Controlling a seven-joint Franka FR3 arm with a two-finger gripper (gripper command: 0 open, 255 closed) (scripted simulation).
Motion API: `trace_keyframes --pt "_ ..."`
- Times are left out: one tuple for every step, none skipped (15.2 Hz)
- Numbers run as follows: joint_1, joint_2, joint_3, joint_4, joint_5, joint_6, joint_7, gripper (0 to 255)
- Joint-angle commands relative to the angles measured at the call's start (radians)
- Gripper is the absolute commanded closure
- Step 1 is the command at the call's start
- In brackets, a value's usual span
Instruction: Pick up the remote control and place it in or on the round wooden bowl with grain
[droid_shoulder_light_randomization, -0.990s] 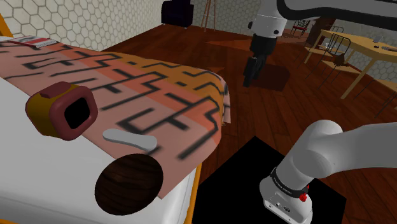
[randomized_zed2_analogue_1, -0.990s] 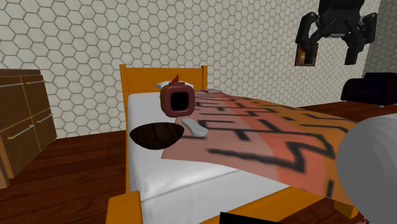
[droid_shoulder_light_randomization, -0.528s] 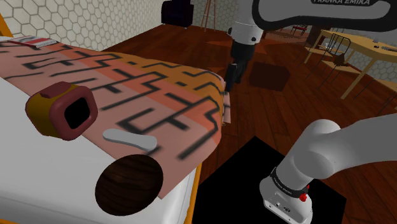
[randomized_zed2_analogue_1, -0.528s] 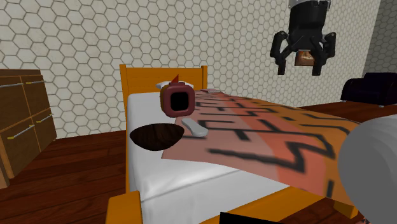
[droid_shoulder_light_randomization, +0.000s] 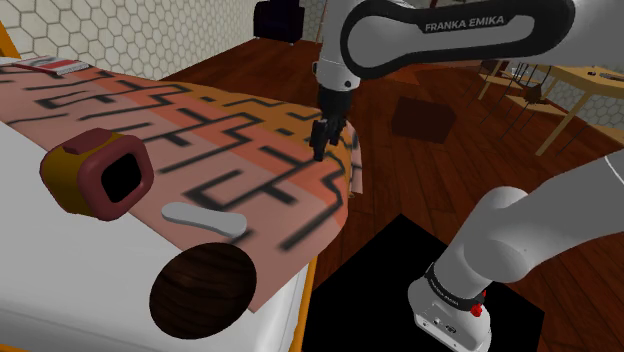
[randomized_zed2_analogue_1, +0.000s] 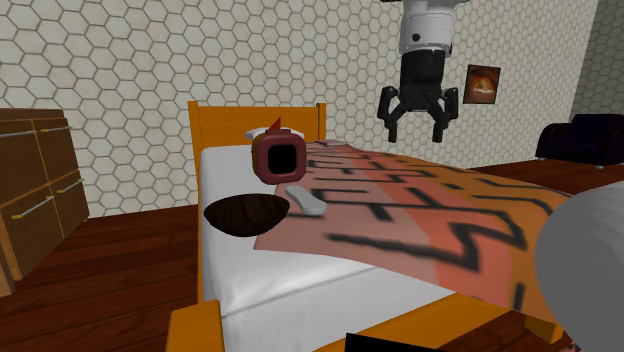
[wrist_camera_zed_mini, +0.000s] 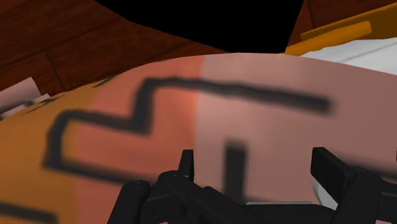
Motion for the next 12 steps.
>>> trace_keyframes --pt "0.011 0.066 0.029 0.027 0.0 0.043 0.017 0" --pt "0.016 0.098 0.042 0.042 -0.003 0.062 0.026 0" --pt "0.021 0.13 0.055 0.057 -0.007 0.081 0.034 0" --pt "0.025 0.163 0.068 0.073 -0.011 0.098 0.043 0" --pt "0.03 0.196 0.081 0.09 -0.017 0.115 0.053 0" --pt "0.034 0.229 0.094 0.108 -0.025 0.131 0.062 0" --pt "0.039 0.263 0.106 0.128 -0.033 0.146 0.073 0" --pt "0.044 0.297 0.118 0.148 -0.043 0.16 0.083 0" --pt "0.05 0.332 0.129 0.169 -0.054 0.173 0.095 0" --pt "0.055 0.367 0.14 0.192 -0.066 0.185 0.106 0" --pt "0.062 0.402 0.15 0.216 -0.08 0.196 0.118 0" --pt "0.069 0.438 0.159 0.24 -0.094 0.206 0.13 0"
